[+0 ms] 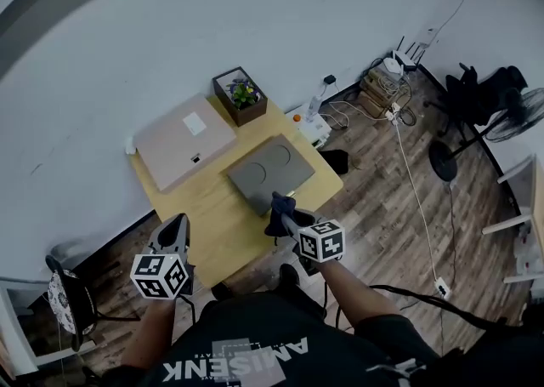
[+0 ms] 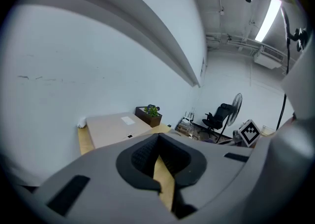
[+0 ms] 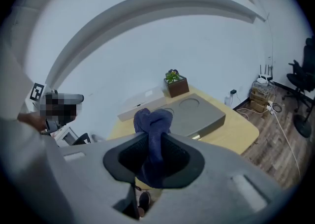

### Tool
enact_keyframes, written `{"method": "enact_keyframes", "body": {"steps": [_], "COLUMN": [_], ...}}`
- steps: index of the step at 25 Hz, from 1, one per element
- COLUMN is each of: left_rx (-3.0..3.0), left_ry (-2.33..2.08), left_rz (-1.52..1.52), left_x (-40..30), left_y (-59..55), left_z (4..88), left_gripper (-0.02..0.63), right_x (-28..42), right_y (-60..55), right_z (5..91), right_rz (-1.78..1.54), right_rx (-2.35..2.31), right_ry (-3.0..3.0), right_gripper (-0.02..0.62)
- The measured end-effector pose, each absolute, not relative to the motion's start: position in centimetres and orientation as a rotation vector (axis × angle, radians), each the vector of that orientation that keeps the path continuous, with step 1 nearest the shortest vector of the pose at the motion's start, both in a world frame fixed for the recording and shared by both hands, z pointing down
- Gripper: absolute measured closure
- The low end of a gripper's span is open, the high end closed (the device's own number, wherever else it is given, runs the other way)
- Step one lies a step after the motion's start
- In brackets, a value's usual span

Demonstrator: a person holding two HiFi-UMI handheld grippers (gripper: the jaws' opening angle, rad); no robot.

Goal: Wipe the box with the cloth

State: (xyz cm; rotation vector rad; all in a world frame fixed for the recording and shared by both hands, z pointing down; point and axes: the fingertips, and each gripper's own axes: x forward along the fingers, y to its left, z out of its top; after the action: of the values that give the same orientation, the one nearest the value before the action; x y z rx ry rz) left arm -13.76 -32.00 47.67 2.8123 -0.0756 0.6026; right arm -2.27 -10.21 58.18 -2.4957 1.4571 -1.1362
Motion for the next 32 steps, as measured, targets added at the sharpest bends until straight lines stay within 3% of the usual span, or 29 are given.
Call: {"method": "enact_keyframes", "body": {"steps": [17,32], "left_rx": [2.856,2.908], "left_ry": [-0.645,-0.734], "left_rz": [0.425,0.284], "left_x": [-14.8,-18.8], "left_y": [-26.0,-29.3], "left_z": [41.0,32.4], "left_gripper": [0.604,0.606], "right_x": [8.0,4.8], "right_y": [-9.0,-12.1], "right_z": [43.6,36.6], "right_rz": [-0.666,-0.572], "right_rx": [-2.348,-2.280], "right_ry": [2.078,2.067], "right_gripper": [0.518,0.520]}}
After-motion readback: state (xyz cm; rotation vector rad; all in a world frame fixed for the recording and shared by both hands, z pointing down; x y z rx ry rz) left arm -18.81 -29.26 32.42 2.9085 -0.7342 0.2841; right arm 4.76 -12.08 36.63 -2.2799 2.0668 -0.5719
